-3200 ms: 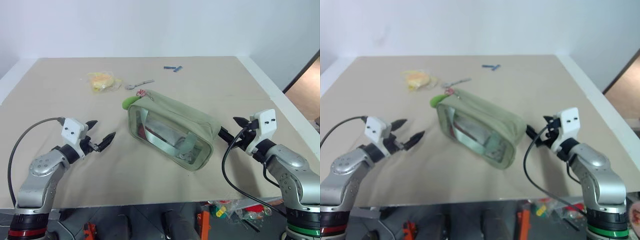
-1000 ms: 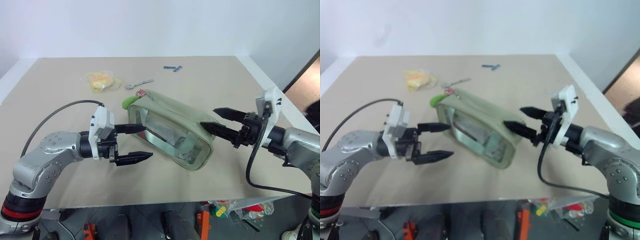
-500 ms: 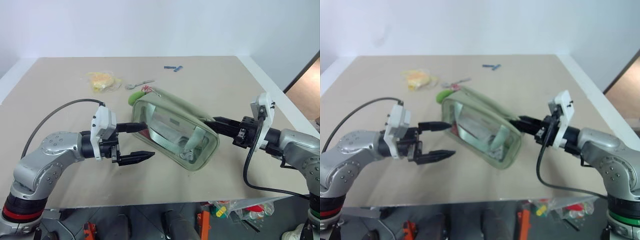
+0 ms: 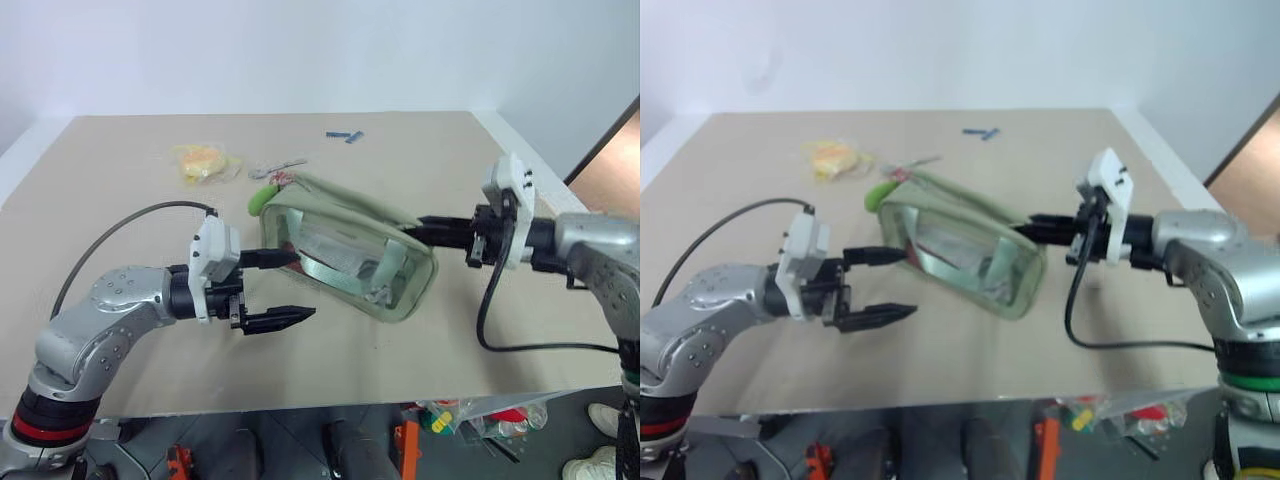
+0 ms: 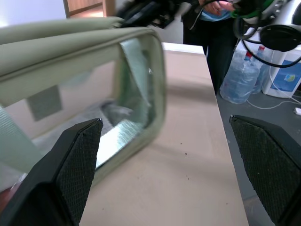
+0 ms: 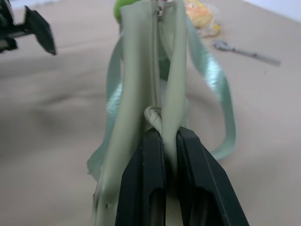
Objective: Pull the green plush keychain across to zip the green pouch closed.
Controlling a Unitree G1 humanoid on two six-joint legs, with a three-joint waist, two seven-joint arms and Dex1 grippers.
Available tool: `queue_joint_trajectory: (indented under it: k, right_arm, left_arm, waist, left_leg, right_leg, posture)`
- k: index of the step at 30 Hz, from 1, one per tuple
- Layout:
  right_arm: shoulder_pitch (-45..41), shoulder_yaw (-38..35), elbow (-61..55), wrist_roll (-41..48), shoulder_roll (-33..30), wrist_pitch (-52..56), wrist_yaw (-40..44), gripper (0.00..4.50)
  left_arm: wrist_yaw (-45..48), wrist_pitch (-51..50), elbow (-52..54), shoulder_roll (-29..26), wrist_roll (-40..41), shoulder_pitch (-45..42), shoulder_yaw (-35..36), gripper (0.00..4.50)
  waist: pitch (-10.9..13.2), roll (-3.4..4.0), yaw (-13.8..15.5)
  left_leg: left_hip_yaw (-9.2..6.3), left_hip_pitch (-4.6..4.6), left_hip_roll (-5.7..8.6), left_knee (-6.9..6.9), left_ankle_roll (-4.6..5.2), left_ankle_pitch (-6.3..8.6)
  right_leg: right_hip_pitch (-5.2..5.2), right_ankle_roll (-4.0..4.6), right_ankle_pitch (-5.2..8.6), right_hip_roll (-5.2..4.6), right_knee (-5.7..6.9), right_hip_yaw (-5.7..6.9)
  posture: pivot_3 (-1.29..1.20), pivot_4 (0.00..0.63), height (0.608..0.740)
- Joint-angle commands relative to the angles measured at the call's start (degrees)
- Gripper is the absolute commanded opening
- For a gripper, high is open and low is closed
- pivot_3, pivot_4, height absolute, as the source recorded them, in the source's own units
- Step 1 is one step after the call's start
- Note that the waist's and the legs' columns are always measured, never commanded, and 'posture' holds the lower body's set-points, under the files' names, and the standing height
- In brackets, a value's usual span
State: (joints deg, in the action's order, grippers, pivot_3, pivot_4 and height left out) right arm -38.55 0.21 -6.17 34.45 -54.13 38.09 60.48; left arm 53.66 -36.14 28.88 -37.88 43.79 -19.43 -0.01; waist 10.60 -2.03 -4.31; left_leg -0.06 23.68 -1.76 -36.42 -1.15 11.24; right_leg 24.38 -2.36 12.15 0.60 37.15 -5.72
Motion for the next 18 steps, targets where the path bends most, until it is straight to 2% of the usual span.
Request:
queue_joint_trajectory:
  k: [1,5,7,8,9,10,17,18]
  right_arm:
    - [-5.80,2.13,7.43,-5.75,0.87,-7.85,4.80,0.02]
    - [-10.21,4.86,16.78,-10.98,2.48,-15.18,9.84,0.02]
    - [-12.35,4.83,20.35,-11.33,3.41,-15.30,11.67,0.82]
    - [-12.80,4.45,21.17,-11.41,3.70,-15.63,12.05,0.87]
    - [-12.93,3.70,21.32,-11.31,3.84,-16.09,12.22,1.40]
    - [-12.86,2.82,21.01,-10.94,3.85,-15.91,12.12,1.73]
    - [-6.94,-9.21,8.52,-2.84,2.06,-4.71,4.95,4.25]
    - [-4.68,-11.53,5.41,-1.38,1.61,-2.43,3.41,4.41]
  left_arm:
    - [-0.51,0.98,1.80,0.38,-0.17,-0.31,0.05,4.50]
    - [-0.85,1.13,2.09,0.88,-0.32,-0.09,-0.33,4.50]
    - [-0.98,1.39,2.27,1.06,-0.62,0.16,-0.45,4.50]
    - [-1.05,1.53,2.30,1.13,-0.79,0.28,-0.39,4.50]
    - [-1.12,1.63,2.33,1.15,-0.96,0.38,-0.29,4.50]
    - [-1.16,1.66,2.37,1.16,-1.06,0.45,-0.20,4.50]
    - [-0.20,1.70,2.30,0.35,-1.67,0.70,-0.29,4.50]
    - [-0.07,1.73,2.11,0.30,-1.74,0.58,-0.30,4.50]
  waist:
    - [0.00,0.00,0.01]
    - [0.00,0.00,0.03]
    - [0.01,0.00,0.03]
    - [0.00,0.00,0.02]
    - [0.01,0.00,0.01]
    - [0.00,0.00,0.01]
    - [0.02,0.02,0.24]
    - [0.02,0.02,0.29]
  left_leg:
    - [0.00,0.02,0.00,0.00,0.00,0.00]
    - [-0.01,0.08,0.01,0.02,0.02,0.02]
    - [-0.02,0.09,0.02,0.02,0.03,0.03]
    - [-0.02,0.09,0.02,0.02,0.03,0.03]
    - [-0.02,0.09,0.01,0.01,0.03,0.03]
    - [-0.03,0.08,0.01,0.02,0.03,0.03]
    - [-0.14,0.12,0.02,0.01,0.03,0.03]
    - [-0.15,0.12,0.02,0.00,0.03,0.03]
  right_leg:
    - [0.00,0.00,0.00,0.00,0.00,0.00]
    - [0.04,-0.05,-0.01,-0.01,-0.01,0.00]
    - [0.04,-0.14,-0.05,-0.01,-0.01,-0.01]
    - [0.05,-0.19,-0.08,-0.01,0.00,-0.01]
    - [0.05,-0.20,-0.09,0.00,0.00,-0.01]
    - [0.05,-0.20,-0.09,0.00,0.00,0.00]
    - [0.03,-0.22,-0.10,-0.01,0.02,0.07]
    - [0.02,-0.22,-0.09,-0.01,0.02,0.08]
  posture:
    - [0.00,0.150,0.740]
    - [0.00,0.150,0.740]
    - [0.00,0.150,0.740]
    - [0.00,0.150,0.740]
    - [0.00,0.150,0.740]
    - [0.00,0.150,0.740]
    - [0.00,0.150,0.740]
    - [0.00,0.150,0.740]
